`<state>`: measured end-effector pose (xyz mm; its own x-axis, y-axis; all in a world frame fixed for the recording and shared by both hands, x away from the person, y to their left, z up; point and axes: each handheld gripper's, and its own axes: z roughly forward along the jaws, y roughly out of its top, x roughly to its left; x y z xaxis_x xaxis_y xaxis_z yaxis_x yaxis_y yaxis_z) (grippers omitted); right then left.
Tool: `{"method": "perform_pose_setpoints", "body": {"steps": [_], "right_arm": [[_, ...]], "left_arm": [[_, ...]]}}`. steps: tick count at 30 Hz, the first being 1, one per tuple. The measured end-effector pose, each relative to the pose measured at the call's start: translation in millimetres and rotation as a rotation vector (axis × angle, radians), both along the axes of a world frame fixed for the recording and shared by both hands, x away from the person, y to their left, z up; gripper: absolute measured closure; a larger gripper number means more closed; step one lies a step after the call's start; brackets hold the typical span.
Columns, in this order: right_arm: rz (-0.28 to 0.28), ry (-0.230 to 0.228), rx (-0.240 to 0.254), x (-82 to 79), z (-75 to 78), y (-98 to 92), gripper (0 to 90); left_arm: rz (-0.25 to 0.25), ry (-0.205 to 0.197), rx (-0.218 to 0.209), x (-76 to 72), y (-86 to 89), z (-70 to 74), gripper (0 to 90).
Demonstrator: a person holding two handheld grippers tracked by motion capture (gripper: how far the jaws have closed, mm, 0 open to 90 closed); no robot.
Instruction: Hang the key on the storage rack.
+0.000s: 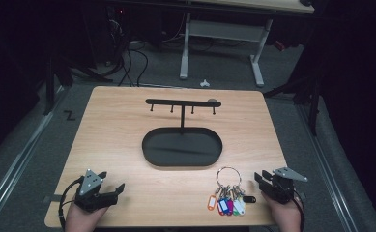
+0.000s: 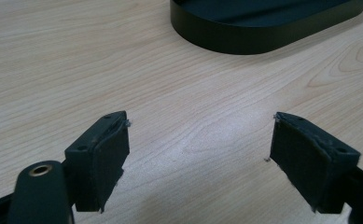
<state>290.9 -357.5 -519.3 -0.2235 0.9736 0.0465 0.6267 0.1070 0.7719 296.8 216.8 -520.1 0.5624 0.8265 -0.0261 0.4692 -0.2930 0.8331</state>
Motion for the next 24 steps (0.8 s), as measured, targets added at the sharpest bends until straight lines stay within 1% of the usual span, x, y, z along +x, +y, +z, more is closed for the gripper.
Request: {"method": "perform_pose_setpoints", "body": {"steps": [4, 6, 8, 9, 12, 15, 16, 17, 20, 24], "right_arm": [[0.018, -0.003, -0.005, 1.3, -0.3, 2.1, 61.9], [0.037, -0.005, -0.014, 1.2, -1.8, 3.3, 61.2], [0.043, 0.009, -0.020, 0.5, -3.3, 4.9, 60.5], [0.049, 0.007, -0.024, 0.6, -3.5, 4.7, 60.4], [0.046, 0.002, -0.017, 0.0, -2.8, 5.7, 59.6], [0.054, -0.005, -0.022, 0.9, -2.9, 7.3, 58.9], [0.051, 0.000, -0.018, 1.0, -3.3, 8.7, 58.0], [0.058, 0.010, -0.023, 1.8, -4.6, 9.8, 56.8], [0.065, 0.017, -0.036, 3.1, -7.7, 12.9, 56.4], [0.071, 0.003, -0.046, 3.9, -5.0, 17.9, 56.4]], "left_arm": [[0.002, -0.001, 0.000, -0.1, 0.3, 0.9, 20.1], [0.003, -0.003, 0.002, 0.8, -0.8, 0.6, 19.9], [0.002, -0.005, 0.001, 1.9, -2.0, 0.1, 19.6], [0.001, -0.006, 0.003, 2.0, -2.7, -0.2, 19.5], [-0.002, -0.003, 0.006, 1.9, -2.8, -0.6, 19.4], [0.003, -0.003, 0.007, 1.3, -1.6, -0.8, 19.3], [0.005, -0.006, 0.008, 0.3, -1.2, -0.5, 19.2], [0.006, -0.012, 0.009, -0.9, -1.2, -0.3, 19.1], [0.003, -0.019, 0.008, -3.5, -1.3, 1.4, 19.1], [0.001, -0.015, 0.006, -2.1, -1.5, 0.5, 19.0]]}}
